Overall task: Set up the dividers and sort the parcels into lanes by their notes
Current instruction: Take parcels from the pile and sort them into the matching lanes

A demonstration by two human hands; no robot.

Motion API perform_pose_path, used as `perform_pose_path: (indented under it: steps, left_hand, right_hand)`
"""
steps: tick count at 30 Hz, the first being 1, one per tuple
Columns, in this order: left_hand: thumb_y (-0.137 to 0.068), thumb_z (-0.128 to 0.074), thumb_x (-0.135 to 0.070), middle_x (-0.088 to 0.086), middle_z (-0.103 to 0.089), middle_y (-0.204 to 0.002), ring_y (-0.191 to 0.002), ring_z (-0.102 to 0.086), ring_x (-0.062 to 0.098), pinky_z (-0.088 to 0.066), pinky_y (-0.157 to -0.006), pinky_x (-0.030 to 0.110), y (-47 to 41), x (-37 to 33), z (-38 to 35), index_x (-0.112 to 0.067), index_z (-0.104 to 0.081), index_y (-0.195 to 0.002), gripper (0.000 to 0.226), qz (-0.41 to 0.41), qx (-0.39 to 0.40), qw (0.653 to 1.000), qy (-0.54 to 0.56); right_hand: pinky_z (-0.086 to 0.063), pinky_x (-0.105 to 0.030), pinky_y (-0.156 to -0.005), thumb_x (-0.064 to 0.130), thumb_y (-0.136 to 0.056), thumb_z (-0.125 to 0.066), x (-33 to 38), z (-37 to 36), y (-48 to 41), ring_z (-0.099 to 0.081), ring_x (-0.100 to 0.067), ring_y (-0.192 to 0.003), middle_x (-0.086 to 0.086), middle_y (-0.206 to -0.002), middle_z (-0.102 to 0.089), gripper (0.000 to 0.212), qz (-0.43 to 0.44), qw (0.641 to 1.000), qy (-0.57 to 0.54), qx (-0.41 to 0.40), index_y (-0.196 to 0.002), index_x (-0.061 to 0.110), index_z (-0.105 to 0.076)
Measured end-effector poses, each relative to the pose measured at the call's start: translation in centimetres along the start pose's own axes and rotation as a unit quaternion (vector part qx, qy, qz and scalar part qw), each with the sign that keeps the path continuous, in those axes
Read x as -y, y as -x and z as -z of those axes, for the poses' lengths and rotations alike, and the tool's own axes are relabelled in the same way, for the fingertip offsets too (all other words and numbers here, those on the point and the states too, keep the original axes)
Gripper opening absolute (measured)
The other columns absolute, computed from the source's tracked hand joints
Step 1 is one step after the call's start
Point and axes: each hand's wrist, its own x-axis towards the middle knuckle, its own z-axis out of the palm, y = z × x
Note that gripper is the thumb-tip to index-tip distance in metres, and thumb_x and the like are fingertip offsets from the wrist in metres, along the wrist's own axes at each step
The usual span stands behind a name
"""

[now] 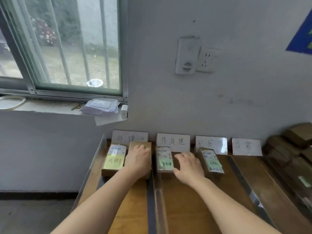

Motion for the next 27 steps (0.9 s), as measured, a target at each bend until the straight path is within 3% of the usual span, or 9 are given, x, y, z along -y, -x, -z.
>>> perform_pose_path:
  steps: [4,12,27]
  left_hand:
    - [-0.09,-0.062,-0.025,0.001,-0.054,-0.13,-0.122,-0.047,0.021,-0.043,-0.1,0.036,0.5,-6.1,1.1,-0.02,-0.053,-0.131,0.042,-0.045,-0.009,0.999,-0.029]
    - [-0.092,-0.054,-0.018,0.003,-0.055,-0.129,-0.122,-0.048,0.022,-0.044,-0.096,0.037,3.4,-21.1,0.7,-0.019,-0.052,-0.131,0.038,-0.103,-0.01,0.994,-0.046]
    - [-0.096,-0.054,-0.034,0.0,-0.053,-0.136,-0.124,-0.05,0.02,-0.045,-0.099,0.033,8.1,-48.0,-4.6,-0.02,-0.05,-0.135,0.041,-0.226,0.015,0.974,-0.014]
  right_hand:
    - [-0.026,-0.041,-0.117,0.044,-0.095,-0.056,-4.8,2.5,3.3,-0.029,-0.024,-0.143,-0.003,-0.15,-0.04,0.056,-0.027,0.999,0.0,-0.017,-0.145,0.024,-0.042]
    - [-0.033,-0.041,-0.113,0.047,-0.092,-0.057,-17.4,6.4,12.2,-0.036,-0.026,-0.138,-0.006,-0.144,-0.048,0.056,-0.083,0.995,0.046,-0.026,-0.14,0.021,-0.048]
    - [-0.033,-0.037,-0.106,0.044,-0.09,-0.057,-41.2,8.8,28.2,-0.036,-0.026,-0.133,-0.005,-0.133,-0.051,0.047,-0.205,0.978,0.045,-0.004,-0.132,0.022,-0.055]
